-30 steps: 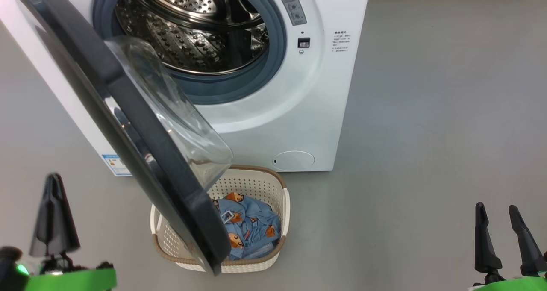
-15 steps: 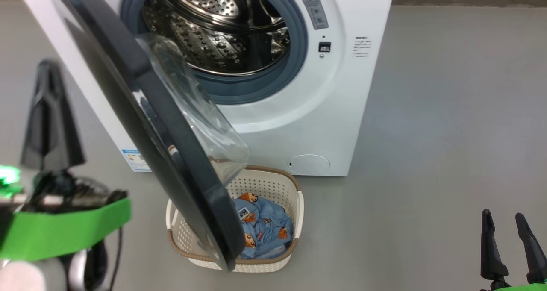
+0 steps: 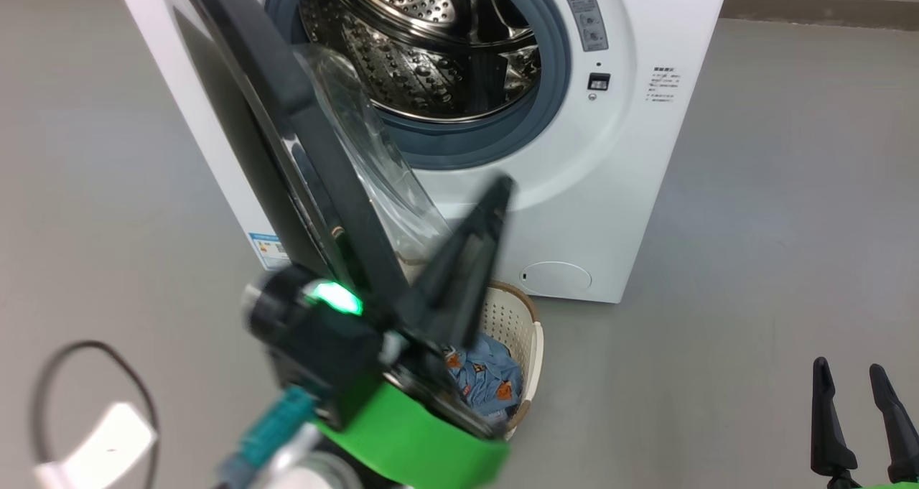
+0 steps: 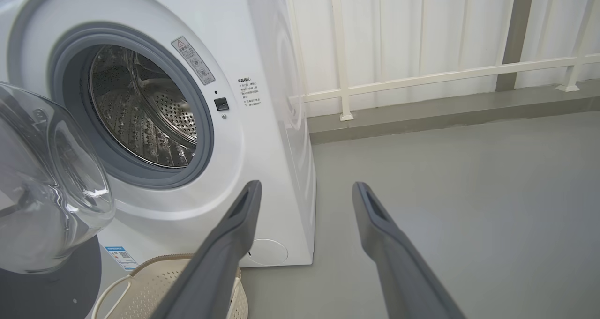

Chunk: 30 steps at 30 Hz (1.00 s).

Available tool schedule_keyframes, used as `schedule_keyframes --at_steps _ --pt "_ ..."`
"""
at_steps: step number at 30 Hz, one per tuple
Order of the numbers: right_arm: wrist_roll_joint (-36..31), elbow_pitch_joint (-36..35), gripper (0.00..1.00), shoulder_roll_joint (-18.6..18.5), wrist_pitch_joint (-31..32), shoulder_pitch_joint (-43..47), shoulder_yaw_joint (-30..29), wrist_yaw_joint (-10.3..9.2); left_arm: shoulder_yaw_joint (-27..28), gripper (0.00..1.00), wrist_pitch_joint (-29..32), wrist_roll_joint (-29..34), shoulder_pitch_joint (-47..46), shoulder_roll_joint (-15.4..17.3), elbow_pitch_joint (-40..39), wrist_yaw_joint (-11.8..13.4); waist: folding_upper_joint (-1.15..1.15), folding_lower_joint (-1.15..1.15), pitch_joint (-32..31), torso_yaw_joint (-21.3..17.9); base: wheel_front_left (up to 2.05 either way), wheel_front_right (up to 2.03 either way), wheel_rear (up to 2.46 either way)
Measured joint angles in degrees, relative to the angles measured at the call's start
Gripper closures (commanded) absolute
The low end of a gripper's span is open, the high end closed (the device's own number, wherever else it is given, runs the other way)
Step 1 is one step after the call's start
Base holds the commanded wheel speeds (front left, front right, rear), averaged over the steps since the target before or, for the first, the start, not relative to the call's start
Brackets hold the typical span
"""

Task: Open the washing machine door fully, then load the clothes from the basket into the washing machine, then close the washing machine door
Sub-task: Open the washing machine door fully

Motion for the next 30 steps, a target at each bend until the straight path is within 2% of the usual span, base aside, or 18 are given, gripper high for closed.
schedule_keyframes --at_steps 5,11,21,30 --pt "0.0 0.0 0.00 0.0 0.0 0.0 0.0 0.00 -7.2 1.00 -0.2 -2.7 2.8 0.2 2.6 3.8 0.00 0.00 0.3 0.8 0.00 0.00 0.00" --pt "0.0 0.0 0.00 0.0 0.0 0.0 0.1 0.00 -10.1 1.00 -1.9 -5.1 3.2 0.4 4.7 7.2 0.00 0.00 0.6 1.8 0.00 0.00 0.00" --pt "0.0 0.2 0.00 0.0 0.0 0.0 0.1 0.00 -14.5 1.00 -2.0 -9.0 7.7 0.5 9.0 9.2 0.00 0.00 1.6 3.4 0.00 0.00 0.00" --pt "0.0 0.3 0.00 0.0 0.0 -0.2 0.4 0.00 -13.6 1.00 -3.2 -12.5 8.4 0.5 13.3 10.6 0.00 0.00 2.3 4.2 0.00 0.00 0.00"
